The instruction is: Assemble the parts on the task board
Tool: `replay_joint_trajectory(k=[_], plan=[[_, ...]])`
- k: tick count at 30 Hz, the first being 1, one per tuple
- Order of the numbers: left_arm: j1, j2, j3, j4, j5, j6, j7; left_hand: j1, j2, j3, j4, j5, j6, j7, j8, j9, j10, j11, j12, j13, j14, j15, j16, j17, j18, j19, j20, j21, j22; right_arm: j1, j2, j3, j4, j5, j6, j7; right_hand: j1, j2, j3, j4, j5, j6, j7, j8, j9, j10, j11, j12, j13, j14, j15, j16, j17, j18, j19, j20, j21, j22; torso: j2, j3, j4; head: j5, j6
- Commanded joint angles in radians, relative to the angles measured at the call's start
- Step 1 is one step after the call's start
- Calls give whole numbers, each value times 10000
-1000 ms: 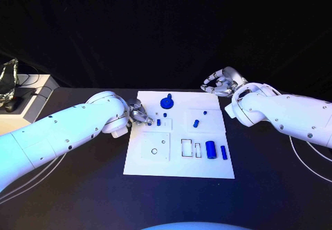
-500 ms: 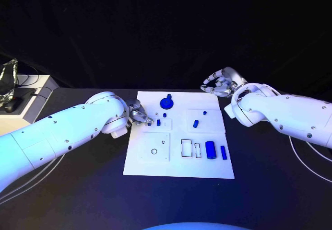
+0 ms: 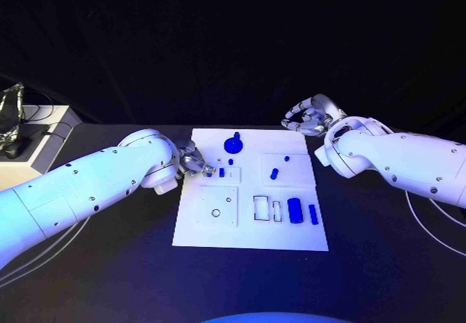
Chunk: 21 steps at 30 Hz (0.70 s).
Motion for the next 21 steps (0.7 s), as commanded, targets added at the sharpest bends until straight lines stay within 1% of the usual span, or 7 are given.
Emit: replay_joint_trajectory(k=[1, 3, 6, 7, 9, 13, 21], plan=[[-68, -26, -44, -8, 23, 173, -157, 14, -112, -216, 125, -119, 52, 43, -53, -18, -52, -36, 19, 1, 834, -79, 32, 1829, -122, 70, -32, -31, 17, -4, -5, 2, 15, -109, 16, 116, -16, -93, 44, -1, 63, -73, -15, 38, 8, 463, -62, -35, 2080, 878, -39, -60, 1871, 1, 811, -51, -49, 2214, 5, -11, 6, -2, 5], [-69, -41, -39, 3, 15, 155, -160, 42, -105, -378, 252, -288, 64, 44, -75, -31, -55, -34, 18, 3, 835, -77, 34, 1831, -124, 80, -31, -28, 29, -5, -5, 2, 13, -109, 14, 117, -16, -93, 44, -1, 63, -73, -15, 38, 8, 463, -62, -35, 2080, 878, -39, -60, 1871, 1, 811, -51, -49, 2214, 6, -12, 8, -9, 1], [-69, -58, -34, 24, 5, 122, -162, 157, -77, -649, 485, -648, 81, 46, -113, -51, -53, -31, 30, 27, 841, -75, 44, 1853, -126, 91, -28, -26, 44, -6, -3, 2, 9, -109, 13, 118, -16, -93, 44, -1, 63, -73, -15, 38, 8, 463, -62, -35, 2080, 878, -39, -60, 1871, 1, 811, -51, -49, 2214, 5, -15, 10, -18, -9], [-69, -62, -32, 31, 2, 109, -161, 176, -70, -681, 517, -681, 84, 46, -117, -53, -55, -31, 27, 22, 842, -74, 45, 1856, -126, 91, -28, -27, 43, -7, -3, 2, 8, -109, 12, 119, -16, -93, 44, -1, 63, -73, -15, 38, 8, 463, -62, -35, 2080, 878, -39, -60, 1871, 1, 811, -51, -49, 2214, 5, -17, 11, -18, -10], [-70, -67, -29, 44, -1, 82, -159, 195, -61, -713, 552, -709, 88, 45, -120, -55, -52, -31, 33, 32, 842, -73, 46, 1857, -127, 96, -28, -25, 50, -9, -2, 2, 5, -109, 11, 121, -16, -93, 44, -1, 63, -73, -15, 38, 8, 463, -62, -35, 2080, 878, -39, -60, 1871, 1, 811, -51, -49, 2214, 7, -9, 6, -12, -9], [-70, -74, -24, 64, -5, 43, -155, 253, -44, -858, 684, -852, 99, 49, -137, -63, -52, -27, 35, 35, 843, -71, 49, 1862, -129, 102, -26, -23, 59, -14, -1, 2, 2, -109, 10, 123, -16, -93, 44, -1, 63, -73, -15, 38, 8, 463, -62, -35, 2080, 878, -39, -60, 1871, 1, 811, -51, -49, 2214, 6, -10, 4, -11, -17], [-71, -85, -12, 96, 23, -75, -124, 252, -28, -890, 715, -877, 101, 52, -142, -66, -55, -25, 29, 27, 840, -70, 44, 1850, -126, 93, -25, -30, 46, -23, 3, 2, -3, -123, 2, 122, -21, -104, 67, -4, 63, -81, -15, 37, 12, 458, -62, -41, 2074, 875, -39, -65, 1857, 3, 808, -51, -57, 2208, -1, -6, 6, -8, -22]])
